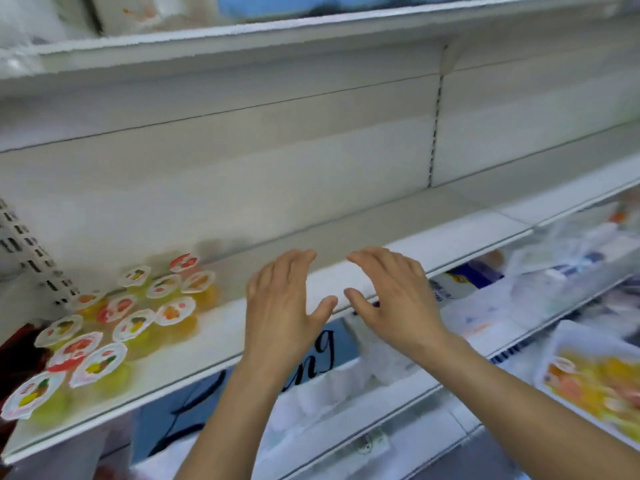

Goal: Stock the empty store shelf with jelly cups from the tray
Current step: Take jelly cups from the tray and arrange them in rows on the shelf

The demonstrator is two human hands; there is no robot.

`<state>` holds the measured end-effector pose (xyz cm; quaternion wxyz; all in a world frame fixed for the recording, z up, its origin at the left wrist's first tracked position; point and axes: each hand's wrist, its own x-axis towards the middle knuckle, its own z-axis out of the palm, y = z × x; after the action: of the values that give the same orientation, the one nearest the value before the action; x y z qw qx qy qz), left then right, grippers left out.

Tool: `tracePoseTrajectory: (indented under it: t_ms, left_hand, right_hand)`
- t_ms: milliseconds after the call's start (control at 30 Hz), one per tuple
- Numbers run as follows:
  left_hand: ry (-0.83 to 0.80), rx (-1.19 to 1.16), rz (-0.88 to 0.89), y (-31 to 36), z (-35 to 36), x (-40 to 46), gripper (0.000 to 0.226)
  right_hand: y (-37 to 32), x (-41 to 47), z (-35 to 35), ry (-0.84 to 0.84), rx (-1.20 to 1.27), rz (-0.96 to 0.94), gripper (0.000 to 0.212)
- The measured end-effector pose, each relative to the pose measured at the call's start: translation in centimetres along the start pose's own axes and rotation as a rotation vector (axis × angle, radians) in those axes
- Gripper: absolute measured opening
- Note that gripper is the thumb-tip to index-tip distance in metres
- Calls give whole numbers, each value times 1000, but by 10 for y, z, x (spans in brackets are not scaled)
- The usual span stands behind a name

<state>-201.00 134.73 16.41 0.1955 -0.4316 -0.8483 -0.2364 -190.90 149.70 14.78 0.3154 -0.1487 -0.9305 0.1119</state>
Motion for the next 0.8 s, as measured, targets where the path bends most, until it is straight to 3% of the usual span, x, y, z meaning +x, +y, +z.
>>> tracePoseTrajectory:
  t_ms: [167, 467, 800]
  left_hand:
    - [-133, -125, 145, 109, 86, 23, 63]
    - [-536, -371, 214, 300, 246, 10, 61]
    - [-1062, -331, 210, 396, 414, 20, 55]
  right_hand:
    - [119, -63, -54, -57, -36, 250, 59]
    - [312, -228, -120, -230, -116, 787, 49]
    - [472, -326, -93, -372, 127, 1378, 36]
